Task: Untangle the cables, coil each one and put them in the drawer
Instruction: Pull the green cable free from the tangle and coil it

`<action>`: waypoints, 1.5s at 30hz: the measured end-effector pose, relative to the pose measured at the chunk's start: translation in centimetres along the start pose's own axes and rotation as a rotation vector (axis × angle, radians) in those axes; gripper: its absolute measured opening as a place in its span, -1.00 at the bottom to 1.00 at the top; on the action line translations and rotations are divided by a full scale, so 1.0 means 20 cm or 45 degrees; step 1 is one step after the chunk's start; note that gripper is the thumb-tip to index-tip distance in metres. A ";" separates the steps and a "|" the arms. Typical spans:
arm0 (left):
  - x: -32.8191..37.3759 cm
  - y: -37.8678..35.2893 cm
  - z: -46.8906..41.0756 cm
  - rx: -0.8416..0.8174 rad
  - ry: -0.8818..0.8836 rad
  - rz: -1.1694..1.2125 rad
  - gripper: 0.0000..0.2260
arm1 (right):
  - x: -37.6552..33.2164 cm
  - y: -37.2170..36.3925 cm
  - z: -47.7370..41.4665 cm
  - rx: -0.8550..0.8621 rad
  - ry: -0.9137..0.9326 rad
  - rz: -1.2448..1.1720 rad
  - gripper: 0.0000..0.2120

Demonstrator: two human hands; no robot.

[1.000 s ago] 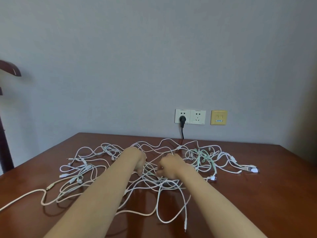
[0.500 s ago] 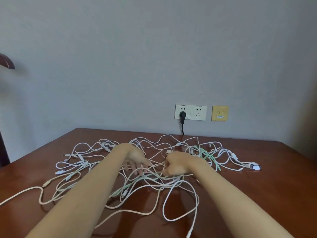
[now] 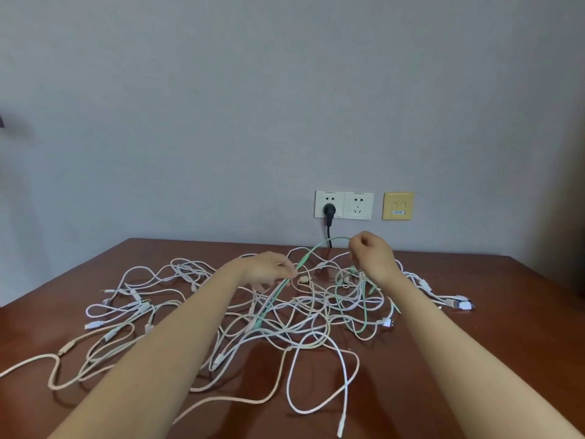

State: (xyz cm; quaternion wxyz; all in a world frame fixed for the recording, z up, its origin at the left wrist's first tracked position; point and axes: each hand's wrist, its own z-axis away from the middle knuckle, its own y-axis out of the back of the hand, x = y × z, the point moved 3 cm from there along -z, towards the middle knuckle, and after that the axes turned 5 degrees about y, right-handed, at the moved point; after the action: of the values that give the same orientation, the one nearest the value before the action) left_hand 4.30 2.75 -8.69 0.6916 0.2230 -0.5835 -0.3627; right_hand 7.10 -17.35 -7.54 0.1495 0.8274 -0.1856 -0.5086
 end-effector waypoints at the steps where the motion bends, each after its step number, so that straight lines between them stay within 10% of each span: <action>1: 0.03 -0.01 -0.01 0.089 -0.059 -0.003 -0.79 | 0.01 0.01 0.00 0.032 -0.029 -0.108 -0.76; 8: 0.20 -0.21 -0.08 0.281 -0.350 0.429 -0.93 | 0.03 0.06 0.09 0.243 -0.139 -0.799 -0.78; 17: 0.05 -0.40 -0.15 1.008 -0.215 0.595 -0.58 | 0.19 -0.08 0.19 0.095 -0.182 -1.148 -0.77; 25: -0.01 -0.41 -0.19 0.645 -0.336 0.840 -0.90 | 0.32 -0.13 0.20 0.164 -0.379 -1.241 -0.77; 45: 0.12 -0.47 -0.09 0.084 -0.441 1.324 -0.68 | 0.15 -0.22 0.27 -0.143 -0.007 -0.925 -0.86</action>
State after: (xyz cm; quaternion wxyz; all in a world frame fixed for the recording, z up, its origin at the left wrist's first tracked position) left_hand 3.93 -5.33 -14.36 0.6661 -0.1360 -0.7332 0.0140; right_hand 4.19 -15.11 -14.23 0.0039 0.8284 0.1483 -0.5402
